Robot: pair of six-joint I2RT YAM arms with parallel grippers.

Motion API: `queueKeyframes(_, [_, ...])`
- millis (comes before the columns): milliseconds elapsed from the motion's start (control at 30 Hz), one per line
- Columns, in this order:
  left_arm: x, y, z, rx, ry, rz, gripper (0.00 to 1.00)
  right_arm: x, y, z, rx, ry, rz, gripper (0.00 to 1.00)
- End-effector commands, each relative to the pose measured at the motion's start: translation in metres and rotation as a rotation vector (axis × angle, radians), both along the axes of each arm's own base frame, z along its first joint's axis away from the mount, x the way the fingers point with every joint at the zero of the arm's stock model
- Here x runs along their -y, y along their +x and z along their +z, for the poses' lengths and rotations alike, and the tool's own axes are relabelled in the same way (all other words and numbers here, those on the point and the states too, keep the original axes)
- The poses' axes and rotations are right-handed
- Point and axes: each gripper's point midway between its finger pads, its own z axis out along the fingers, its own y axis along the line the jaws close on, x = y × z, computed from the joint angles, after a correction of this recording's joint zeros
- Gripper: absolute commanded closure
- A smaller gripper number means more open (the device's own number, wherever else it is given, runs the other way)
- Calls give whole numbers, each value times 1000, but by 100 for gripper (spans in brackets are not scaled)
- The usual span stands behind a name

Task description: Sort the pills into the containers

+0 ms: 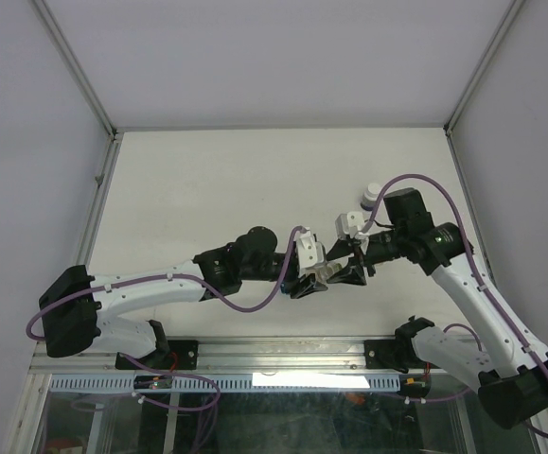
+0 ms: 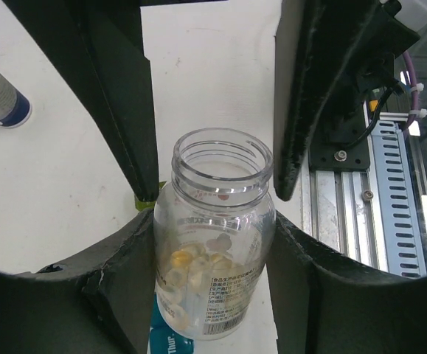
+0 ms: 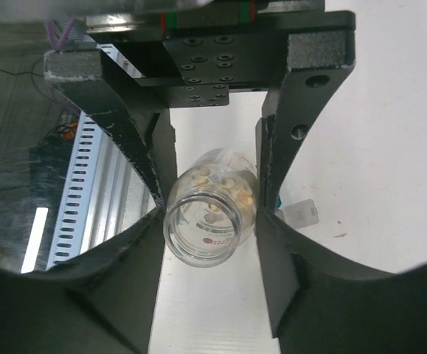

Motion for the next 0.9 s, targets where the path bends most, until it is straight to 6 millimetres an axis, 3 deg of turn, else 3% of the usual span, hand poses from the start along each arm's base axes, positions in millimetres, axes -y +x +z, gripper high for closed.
queueKeyframes(0, [11,1,35,47,-92,-20,100,-2,8,10,75,19,-33,51])
queueKeyframes(200, [10,2,32,34,-88,-7,100,-2,8,15,92,33,-46,81])
queueKeyframes(300, [10,3,33,29,-95,3,98,-2,6,15,91,39,-43,90])
queueKeyframes(333, [11,5,34,27,-99,12,90,-2,6,15,87,40,-40,91])
queueKeyframes(500, [10,5,35,8,-136,31,28,-3,2,20,71,59,-29,96])
queueKeyframes(533, [9,4,32,1,-142,31,23,-3,2,21,69,64,-30,97])
queueKeyframes(633, [6,0,32,-11,-177,28,17,-2,2,27,56,89,-31,97])
queueKeyframes(867, [-1,-5,33,-23,-232,32,18,2,1,36,37,134,-40,98])
